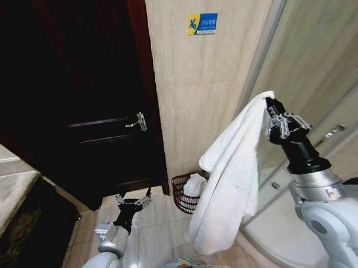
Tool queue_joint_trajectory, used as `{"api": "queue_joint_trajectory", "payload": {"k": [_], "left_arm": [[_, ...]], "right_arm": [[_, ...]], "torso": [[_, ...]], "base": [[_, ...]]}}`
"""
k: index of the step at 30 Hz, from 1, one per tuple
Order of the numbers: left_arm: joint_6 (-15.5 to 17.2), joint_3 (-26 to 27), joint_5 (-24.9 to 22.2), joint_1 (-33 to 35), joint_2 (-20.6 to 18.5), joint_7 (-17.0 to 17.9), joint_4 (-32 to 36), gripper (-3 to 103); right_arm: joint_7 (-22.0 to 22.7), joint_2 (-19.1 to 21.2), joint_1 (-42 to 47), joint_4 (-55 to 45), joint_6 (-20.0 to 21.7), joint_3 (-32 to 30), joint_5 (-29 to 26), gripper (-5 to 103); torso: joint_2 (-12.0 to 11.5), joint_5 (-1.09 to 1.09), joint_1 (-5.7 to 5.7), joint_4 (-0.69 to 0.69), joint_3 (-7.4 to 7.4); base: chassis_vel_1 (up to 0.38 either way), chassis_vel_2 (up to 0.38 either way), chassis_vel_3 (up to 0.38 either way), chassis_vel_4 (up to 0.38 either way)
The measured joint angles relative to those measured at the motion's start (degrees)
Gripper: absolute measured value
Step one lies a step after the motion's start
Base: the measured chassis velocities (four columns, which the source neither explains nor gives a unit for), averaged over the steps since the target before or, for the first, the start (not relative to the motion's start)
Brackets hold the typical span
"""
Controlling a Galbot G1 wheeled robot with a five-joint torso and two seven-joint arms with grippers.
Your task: Discard the used towel into the hamper.
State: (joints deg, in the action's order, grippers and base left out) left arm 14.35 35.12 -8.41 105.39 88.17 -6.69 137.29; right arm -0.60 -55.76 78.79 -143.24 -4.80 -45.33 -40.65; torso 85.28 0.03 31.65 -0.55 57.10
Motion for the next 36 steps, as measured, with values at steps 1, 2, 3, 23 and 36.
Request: {"api": "queue_joint_trajectory", "payload": {"k": [1,2,3,23,36], "left_arm": [[0.0,0.0,0.0,0.0,0.0,0.0,0.0,100],[0.0,0.0,0.0,0.0,0.0,0.0,0.0,100],[0.0,0.0,0.0,0.0,0.0,0.0,0.0,100],[0.0,0.0,0.0,0.0,0.0,0.0,0.0,100],[0.0,0.0,0.0,0.0,0.0,0.0,0.0,100]], "right_arm": [[0.0,0.05,-0.02,0.0,0.0,0.0,-0.02,0],[0.0,0.05,-0.02,0.0,0.0,0.0,-0.02,0],[0.0,0.12,-0.07,0.0,0.0,-0.01,-0.07,0],[-5.77,2.71,-2.69,0.0,-3.56,0.43,-6.62,0],[-6.39,1.84,-2.46,0.0,-3.8,0.5,-5.39,0]], "torso": [[0.0,0.01,0.0,0.01,0.0],[0.0,0.01,0.0,0.01,0.0],[0.0,-0.02,-0.01,0.0,0.0],[0.01,-0.04,-0.03,0.0,-0.01],[0.01,-0.03,0.01,0.01,0.0]], "base": [[-0.157,0.152,0.14,-0.154],[-0.157,0.152,0.14,-0.154],[-0.157,0.144,0.145,-0.166],[-0.106,0.111,0.104,-0.106],[0.005,-0.006,-0.009,0.002]]}}
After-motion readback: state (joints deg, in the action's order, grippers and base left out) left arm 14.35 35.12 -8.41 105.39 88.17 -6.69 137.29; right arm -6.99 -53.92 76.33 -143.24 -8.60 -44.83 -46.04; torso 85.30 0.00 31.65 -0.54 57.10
